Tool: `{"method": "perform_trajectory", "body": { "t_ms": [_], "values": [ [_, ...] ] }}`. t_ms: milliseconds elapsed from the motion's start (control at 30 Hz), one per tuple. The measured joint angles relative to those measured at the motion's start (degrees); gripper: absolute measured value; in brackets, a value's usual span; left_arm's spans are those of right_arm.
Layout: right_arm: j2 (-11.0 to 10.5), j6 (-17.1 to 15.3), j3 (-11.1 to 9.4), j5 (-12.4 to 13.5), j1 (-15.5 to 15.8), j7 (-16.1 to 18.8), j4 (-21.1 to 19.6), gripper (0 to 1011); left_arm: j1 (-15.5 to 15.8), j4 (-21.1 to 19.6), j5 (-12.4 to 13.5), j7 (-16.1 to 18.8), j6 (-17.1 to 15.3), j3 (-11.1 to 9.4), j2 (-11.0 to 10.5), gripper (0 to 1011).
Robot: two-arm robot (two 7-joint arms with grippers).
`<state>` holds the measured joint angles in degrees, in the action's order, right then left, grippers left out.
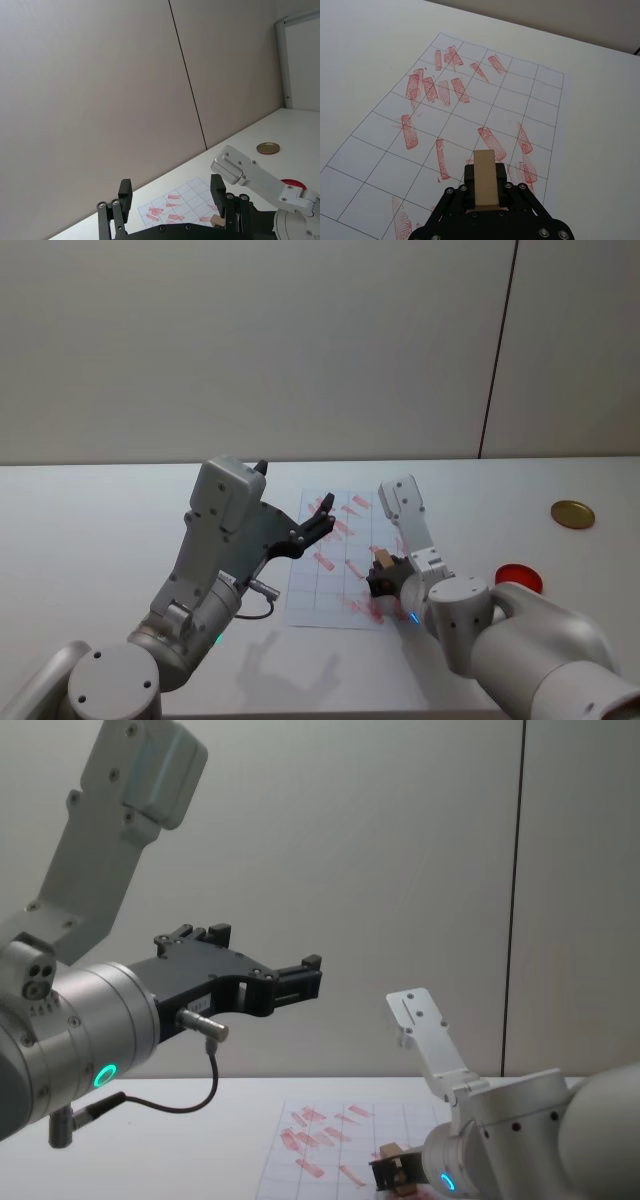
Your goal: Use the one hand to pick up the stamp and affix it onto the A4 paper.
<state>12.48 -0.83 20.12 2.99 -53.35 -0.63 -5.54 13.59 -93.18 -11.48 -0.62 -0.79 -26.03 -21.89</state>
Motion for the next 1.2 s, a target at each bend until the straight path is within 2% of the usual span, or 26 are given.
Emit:
{"method": "perform_trajectory", "body": {
  "t_ms": [733, 1200],
  "values": [
    [0.2, -0.4, -0.6, -0.8, -0.3, -0.4, 0.9, 221, 0.0, 0.0, 0.0, 0.0, 0.0, 0.0, 0.0, 993],
    [0.4, 2.8, -1.9, -0.6, -1.3, -0.6, 0.2, 220, 0.0, 0.0, 0.0, 0.0, 0.0, 0.0, 0.0, 993]
  ]
}}
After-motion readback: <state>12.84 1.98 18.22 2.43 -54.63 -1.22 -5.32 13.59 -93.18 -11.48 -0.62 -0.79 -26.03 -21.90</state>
